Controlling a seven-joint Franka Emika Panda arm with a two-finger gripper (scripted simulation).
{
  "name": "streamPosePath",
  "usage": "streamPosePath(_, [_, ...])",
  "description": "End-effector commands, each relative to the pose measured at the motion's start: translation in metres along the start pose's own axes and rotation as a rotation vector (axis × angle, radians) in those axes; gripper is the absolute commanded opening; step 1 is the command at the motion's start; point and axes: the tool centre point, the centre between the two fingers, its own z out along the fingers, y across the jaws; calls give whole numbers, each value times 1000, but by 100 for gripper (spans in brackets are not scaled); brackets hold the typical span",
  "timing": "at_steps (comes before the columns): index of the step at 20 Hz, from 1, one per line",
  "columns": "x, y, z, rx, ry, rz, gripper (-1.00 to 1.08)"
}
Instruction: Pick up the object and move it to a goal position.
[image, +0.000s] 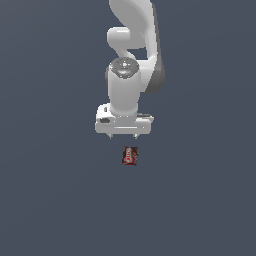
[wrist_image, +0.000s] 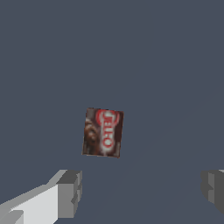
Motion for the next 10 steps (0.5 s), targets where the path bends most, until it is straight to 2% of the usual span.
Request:
streamPosePath(1, [0, 0, 0, 0, 0, 0, 100])
streamPosePath(10, [-6, -4, 4, 19, -17, -23, 100])
